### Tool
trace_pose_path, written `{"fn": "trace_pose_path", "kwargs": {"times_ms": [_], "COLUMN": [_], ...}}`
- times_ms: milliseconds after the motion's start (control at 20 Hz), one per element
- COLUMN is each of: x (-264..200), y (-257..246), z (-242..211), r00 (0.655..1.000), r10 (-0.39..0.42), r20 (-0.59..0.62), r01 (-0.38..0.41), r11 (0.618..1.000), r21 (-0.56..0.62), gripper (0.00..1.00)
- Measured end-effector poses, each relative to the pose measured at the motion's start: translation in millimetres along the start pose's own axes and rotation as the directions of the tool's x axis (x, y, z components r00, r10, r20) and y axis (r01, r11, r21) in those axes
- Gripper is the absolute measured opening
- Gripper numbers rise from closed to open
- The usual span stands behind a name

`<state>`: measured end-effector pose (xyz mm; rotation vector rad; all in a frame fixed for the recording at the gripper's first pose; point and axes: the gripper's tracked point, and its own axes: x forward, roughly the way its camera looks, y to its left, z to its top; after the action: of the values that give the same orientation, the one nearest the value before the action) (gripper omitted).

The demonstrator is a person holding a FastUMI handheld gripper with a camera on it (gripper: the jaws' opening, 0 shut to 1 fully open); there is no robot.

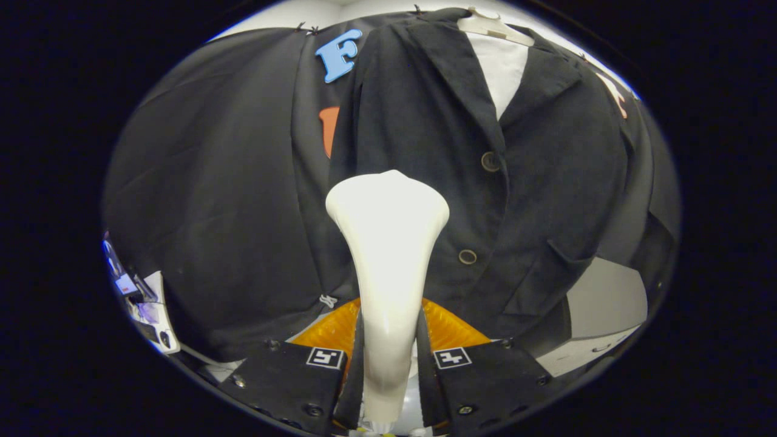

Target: Iron the clothes twice with a garment steamer, once on the left side and once on the right side.

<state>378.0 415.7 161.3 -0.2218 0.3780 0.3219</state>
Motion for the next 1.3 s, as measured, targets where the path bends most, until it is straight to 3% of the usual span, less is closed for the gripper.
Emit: {"fn": "trace_pose_path", "kwargs": {"times_ms": [1300], "x": [61.2], "y": [-14.0], "z": [-138.7], "r00": [0.979], "r10": [0.036], "r20": [-0.198], "r01": [-0.026], "r11": [0.998], "r21": [0.054], "gripper": [0.40]}}
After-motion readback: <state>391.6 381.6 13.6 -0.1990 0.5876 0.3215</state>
